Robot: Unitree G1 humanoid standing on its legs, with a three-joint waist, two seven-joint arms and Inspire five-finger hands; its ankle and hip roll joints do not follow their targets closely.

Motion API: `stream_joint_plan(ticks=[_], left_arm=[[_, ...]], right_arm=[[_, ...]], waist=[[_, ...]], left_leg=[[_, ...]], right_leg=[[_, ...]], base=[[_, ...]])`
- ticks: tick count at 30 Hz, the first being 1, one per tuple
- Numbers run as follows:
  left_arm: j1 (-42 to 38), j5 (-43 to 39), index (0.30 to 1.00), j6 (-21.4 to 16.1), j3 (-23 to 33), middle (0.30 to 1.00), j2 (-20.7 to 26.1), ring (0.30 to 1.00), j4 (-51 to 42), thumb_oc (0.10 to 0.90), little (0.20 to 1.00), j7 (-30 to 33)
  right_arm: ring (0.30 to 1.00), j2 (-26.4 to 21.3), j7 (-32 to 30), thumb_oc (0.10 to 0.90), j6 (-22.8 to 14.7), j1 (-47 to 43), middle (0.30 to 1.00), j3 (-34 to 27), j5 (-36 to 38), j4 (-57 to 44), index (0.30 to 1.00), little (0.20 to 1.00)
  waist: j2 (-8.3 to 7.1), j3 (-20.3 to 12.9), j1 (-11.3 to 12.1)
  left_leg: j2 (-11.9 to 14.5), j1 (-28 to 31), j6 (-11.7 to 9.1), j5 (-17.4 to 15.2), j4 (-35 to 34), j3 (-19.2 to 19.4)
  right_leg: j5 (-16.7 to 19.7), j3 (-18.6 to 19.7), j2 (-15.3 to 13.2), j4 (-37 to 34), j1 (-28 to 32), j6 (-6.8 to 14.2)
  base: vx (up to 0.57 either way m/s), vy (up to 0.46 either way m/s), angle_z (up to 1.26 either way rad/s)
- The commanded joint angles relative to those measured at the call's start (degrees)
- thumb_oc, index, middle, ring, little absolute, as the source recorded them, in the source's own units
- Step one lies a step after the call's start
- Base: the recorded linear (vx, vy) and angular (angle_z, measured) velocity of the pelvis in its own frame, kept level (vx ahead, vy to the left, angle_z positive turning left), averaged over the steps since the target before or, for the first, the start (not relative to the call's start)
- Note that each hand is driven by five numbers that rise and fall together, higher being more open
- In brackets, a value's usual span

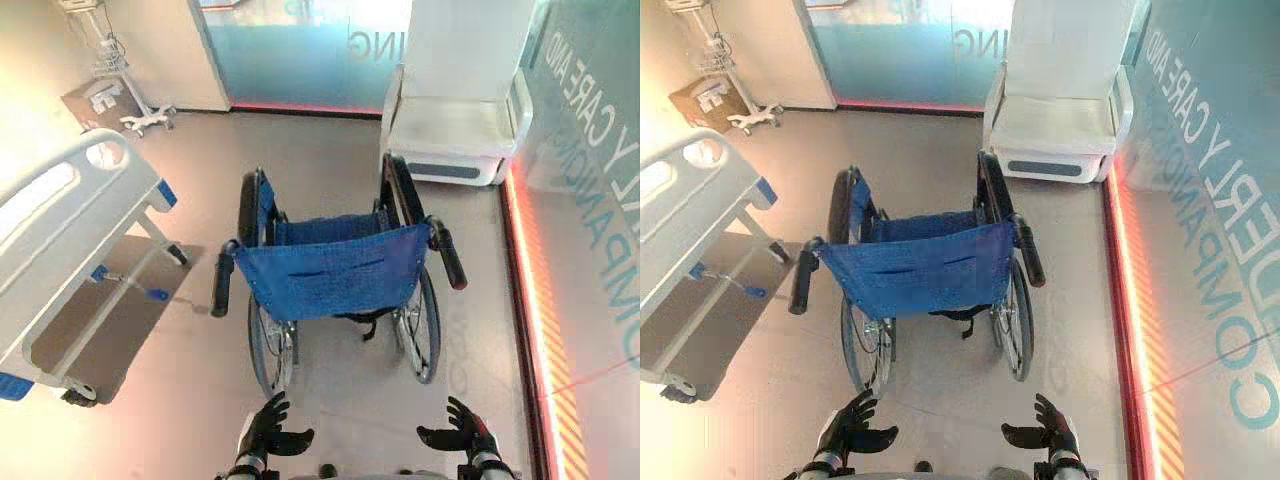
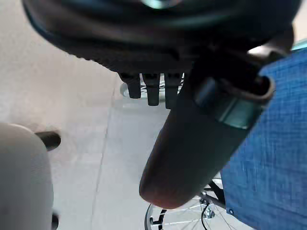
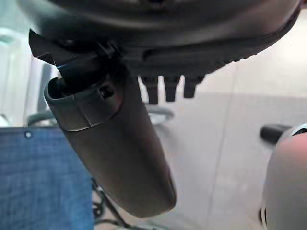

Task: Push the wheelchair next to the bed

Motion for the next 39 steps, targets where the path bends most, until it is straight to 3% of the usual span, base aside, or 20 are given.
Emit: stream_joint_plan(ticks=[1,15,20,25,27,32,39], left_arm=[[-2.4,1.7,0.9,-1.7,0.4,0.9,0.1,0.9,-1.3,0.8,0.9,2.6],[-2.1,1.9,0.9,0.0,-0.6,0.9,0.6,0.9,-2.0,0.8,0.9,1.6],[-2.1,0.1,0.9,-0.2,-0.2,0.9,0.9,0.9,-2.8,0.8,0.9,4.2],[-1.6,-9.2,0.9,-1.0,6.4,0.9,2.2,0.9,-9.5,0.8,0.9,9.4],[-0.8,-10.9,0.9,-4.0,9.3,0.9,3.3,0.9,-12.5,0.8,0.9,11.9],[0.4,-12.0,0.9,-5.8,15.2,0.9,6.3,0.9,-19.8,0.8,0.9,13.2],[-0.2,-11.2,0.9,-8.1,24.0,0.9,9.1,0.9,-29.7,0.8,0.9,20.5]], right_arm=[[0.9,0.4,0.7,0.8,-2.2,-1.6,0.9,2.3,4.2,-3.3,0.9,0.9],[0.9,-0.2,2.1,0.8,-1.1,-1.3,0.9,2.1,4.5,-4.6,0.9,0.9],[0.9,-1.0,-1.9,0.8,-2.0,-1.6,0.9,2.1,3.8,-6.4,0.9,0.9],[0.9,-3.2,-7.9,0.8,-0.5,-1.4,0.9,-1.4,8.3,-16.1,0.9,0.9],[0.9,-4.2,-9.7,0.8,-1.8,-1.0,0.9,-3.8,9.3,-20.0,0.9,0.9],[0.9,-6.8,-11.7,0.8,-3.6,-0.3,0.9,-8.4,9.8,-28.0,0.9,0.9],[0.9,-9.8,-12.4,0.8,-6.0,-1.3,0.9,-15.4,8.9,-36.0,0.9,0.9]], waist=[[-1.65,-0.2,-0.5],[-1.94,-0.1,-0.4],[-2.0,-0.1,-0.3],[-2.48,0.0,0.1],[-2.66,0.1,0.2],[-2.89,0.2,0.1],[-2.83,-0.4,0.0]], left_leg=[[-2.6,-0.1,-1.3,-4.9,2.2,-0.6],[-2.4,0.2,-1.3,-4.8,2.1,-0.5],[-2.4,0.3,-1.3,-4.7,2.1,-0.6],[-2.2,0.3,-1.2,-4.7,2.1,-0.5],[-2.0,0.1,-1.1,-4.7,2.2,-0.3],[-1.8,0.4,-1.1,-4.6,1.9,-0.1],[-1.9,0.8,-1.3,-4.3,1.2,-0.6]], right_leg=[[3.1,-0.9,-0.5,-3.3,2.0,0.5],[3.2,-1.1,-0.4,-3.5,2.3,0.6],[3.5,-1.2,-0.5,-3.9,2.5,0.6],[3.9,-1.2,-0.6,-4.4,2.7,0.7],[4.0,-1.1,-0.5,-4.5,2.5,0.6],[4.1,-0.9,-0.4,-4.5,2.6,0.4],[3.8,-0.6,-0.5,-4.9,2.9,0.3]], base=[[0.32,-0.001,-0.19],[0.0,-0.001,0.0],[0.0,0.0,0.0],[0.0,-0.007,0.0],[-0.02,-0.032,0.0],[0.0,0.0,0.0],[0.0,0.009,0.01]])
